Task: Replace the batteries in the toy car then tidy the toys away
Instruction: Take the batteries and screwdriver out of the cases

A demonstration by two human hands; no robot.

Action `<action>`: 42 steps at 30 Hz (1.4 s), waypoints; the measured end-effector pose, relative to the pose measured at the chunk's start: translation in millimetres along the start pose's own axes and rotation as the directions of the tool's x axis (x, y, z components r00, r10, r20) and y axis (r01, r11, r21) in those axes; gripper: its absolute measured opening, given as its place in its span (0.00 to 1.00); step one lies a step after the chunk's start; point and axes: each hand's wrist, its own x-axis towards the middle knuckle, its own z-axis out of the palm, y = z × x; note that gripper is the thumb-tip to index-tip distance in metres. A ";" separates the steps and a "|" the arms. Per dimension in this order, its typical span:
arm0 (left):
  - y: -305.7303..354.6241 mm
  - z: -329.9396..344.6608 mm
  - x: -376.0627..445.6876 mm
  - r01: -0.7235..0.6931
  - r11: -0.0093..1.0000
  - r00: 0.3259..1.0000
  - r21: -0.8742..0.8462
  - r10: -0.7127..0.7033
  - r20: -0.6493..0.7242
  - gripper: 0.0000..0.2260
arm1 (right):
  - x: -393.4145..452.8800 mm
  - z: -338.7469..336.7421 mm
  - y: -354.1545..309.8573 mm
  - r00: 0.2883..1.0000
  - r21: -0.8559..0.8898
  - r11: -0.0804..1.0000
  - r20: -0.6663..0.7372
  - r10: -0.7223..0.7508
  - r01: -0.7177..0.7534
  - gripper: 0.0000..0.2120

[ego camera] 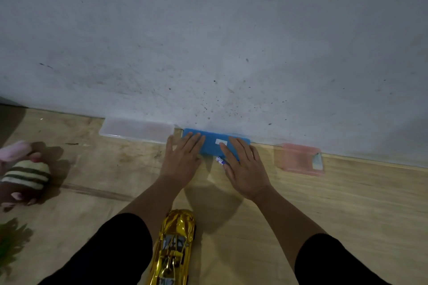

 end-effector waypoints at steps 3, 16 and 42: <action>0.6 0.7 -3.2 -0.010 1.000 1.000 -0.021 0.010 -0.003 0.27 | 5.4 3.7 -4.2 0.995 0.033 0.999 0.098 0.032 -0.035 0.25; 3.3 2.0 -2.2 -0.007 0.988 0.999 -0.153 0.012 0.033 0.27 | 8.1 17.8 -13.8 0.987 0.122 0.982 0.087 0.135 -0.145 0.25; -223.8 25.3 -21.4 -0.058 0.978 0.997 -0.199 0.047 -0.060 0.28 | 140.6 48.0 -223.1 1.000 -0.151 0.988 -0.003 -0.020 0.019 0.27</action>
